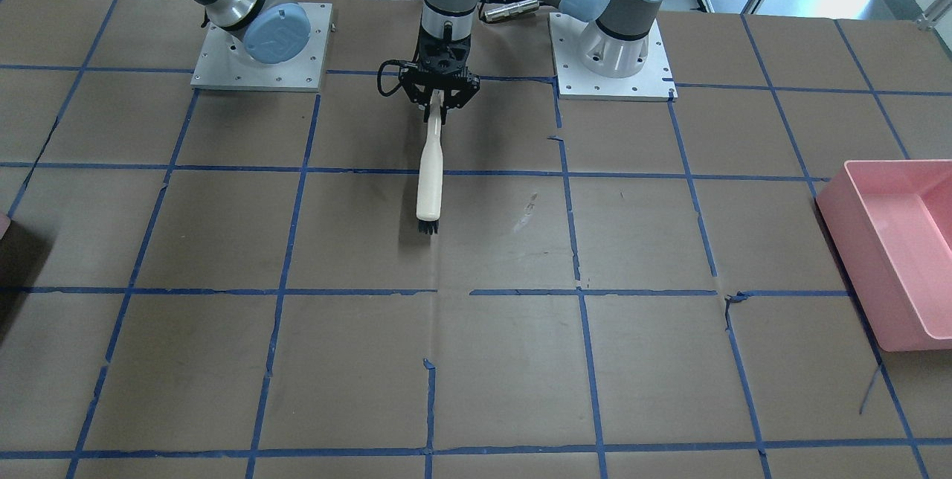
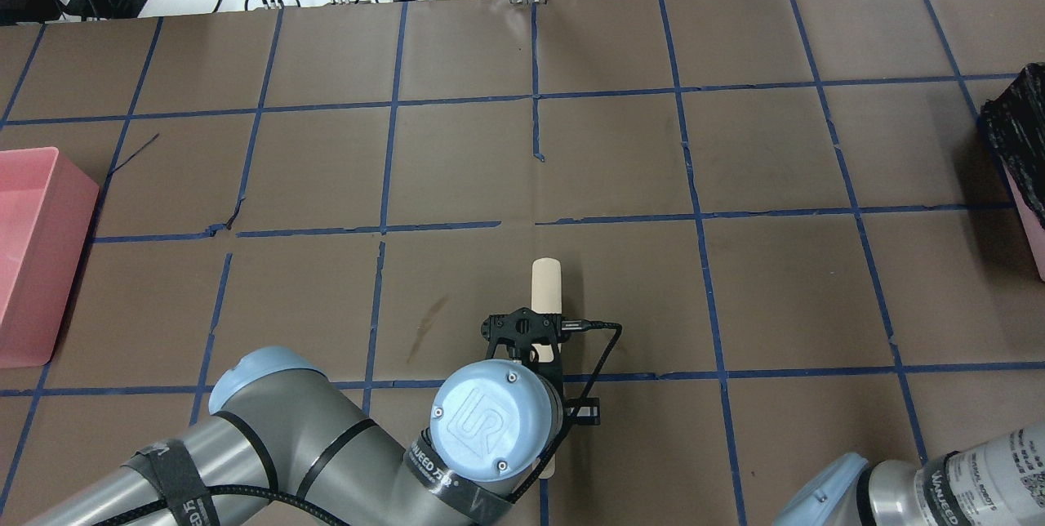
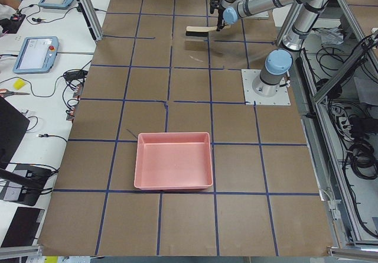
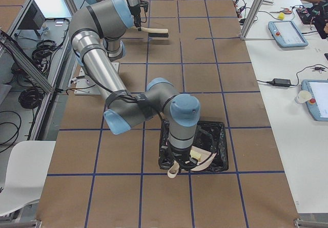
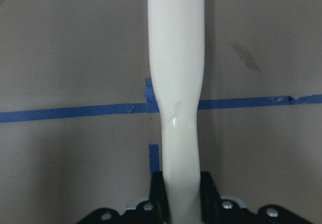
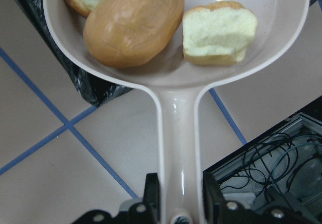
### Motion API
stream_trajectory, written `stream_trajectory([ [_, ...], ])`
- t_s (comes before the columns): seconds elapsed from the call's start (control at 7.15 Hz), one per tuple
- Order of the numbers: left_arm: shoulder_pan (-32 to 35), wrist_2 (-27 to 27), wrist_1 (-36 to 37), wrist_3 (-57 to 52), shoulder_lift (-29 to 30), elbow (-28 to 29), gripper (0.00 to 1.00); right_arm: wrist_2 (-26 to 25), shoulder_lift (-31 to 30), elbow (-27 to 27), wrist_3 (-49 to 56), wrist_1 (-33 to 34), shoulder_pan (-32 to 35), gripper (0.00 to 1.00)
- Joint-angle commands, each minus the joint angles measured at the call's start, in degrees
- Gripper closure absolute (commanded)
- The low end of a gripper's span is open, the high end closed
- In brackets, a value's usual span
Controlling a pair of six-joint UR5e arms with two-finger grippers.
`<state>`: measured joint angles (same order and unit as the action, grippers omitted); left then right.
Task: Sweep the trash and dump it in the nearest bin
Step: 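Lift the loaded dustpan with the right gripper while the left lowers the brush, then tip the dustpan over the black trash bin with the right gripper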
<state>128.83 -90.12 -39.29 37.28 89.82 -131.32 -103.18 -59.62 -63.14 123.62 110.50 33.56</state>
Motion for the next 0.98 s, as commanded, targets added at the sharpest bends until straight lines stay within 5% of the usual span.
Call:
stream_trajectory([
  [0.0,-0.24,-0.14,-1.48,0.07,-0.52,-1.31,1.00,-5.70,-0.32,-1.10,4.08,4.72,3.79,1.00],
  [0.42,0.64,0.12,-6.04,0.95,-2.79,-1.40,1.00,-5.37,-2.34,-3.48,5.04,7.72,4.76,1.00],
  [0.84,0.81,0.73,-7.03,0.95,-3.16,-1.31,1.00,2.98,-9.08,-3.57,5.93,2.05,5.55,1.00],
])
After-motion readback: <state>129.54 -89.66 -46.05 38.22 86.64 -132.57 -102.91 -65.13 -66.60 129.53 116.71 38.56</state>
